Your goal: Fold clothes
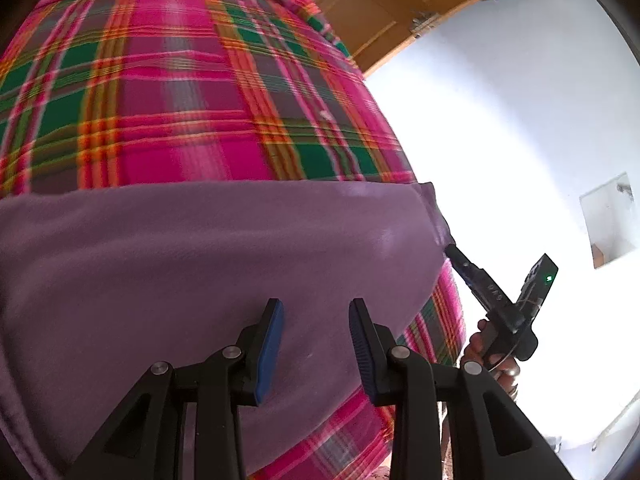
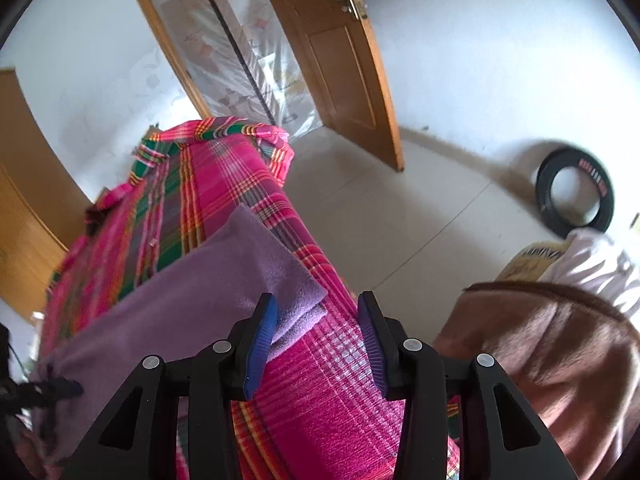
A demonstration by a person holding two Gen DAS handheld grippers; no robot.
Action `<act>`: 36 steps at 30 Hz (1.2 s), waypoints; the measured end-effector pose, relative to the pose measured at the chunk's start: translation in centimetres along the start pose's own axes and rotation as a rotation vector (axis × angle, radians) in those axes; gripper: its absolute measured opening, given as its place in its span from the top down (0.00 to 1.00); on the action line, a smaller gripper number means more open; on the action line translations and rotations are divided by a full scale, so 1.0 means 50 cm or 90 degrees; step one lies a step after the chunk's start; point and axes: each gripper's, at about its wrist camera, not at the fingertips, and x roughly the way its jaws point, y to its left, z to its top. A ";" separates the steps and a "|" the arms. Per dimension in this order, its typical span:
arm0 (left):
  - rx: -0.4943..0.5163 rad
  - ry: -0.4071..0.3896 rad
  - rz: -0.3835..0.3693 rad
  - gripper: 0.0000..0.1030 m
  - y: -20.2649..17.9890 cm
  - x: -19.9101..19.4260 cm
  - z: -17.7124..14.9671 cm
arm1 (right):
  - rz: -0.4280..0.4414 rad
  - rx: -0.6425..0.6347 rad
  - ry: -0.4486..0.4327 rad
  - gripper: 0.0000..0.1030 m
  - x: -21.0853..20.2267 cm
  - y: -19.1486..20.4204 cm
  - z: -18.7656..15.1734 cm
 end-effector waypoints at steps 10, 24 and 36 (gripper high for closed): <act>0.017 0.022 -0.021 0.67 -0.044 0.036 0.027 | -0.057 -0.059 -0.031 0.61 -0.004 0.033 -0.019; 0.014 0.051 -0.037 0.67 -0.039 0.057 0.025 | -0.052 -0.083 -0.027 0.91 0.005 0.059 -0.022; 0.000 0.065 -0.058 0.67 -0.047 0.083 0.025 | -0.006 -0.105 -0.090 0.93 -0.039 0.084 -0.017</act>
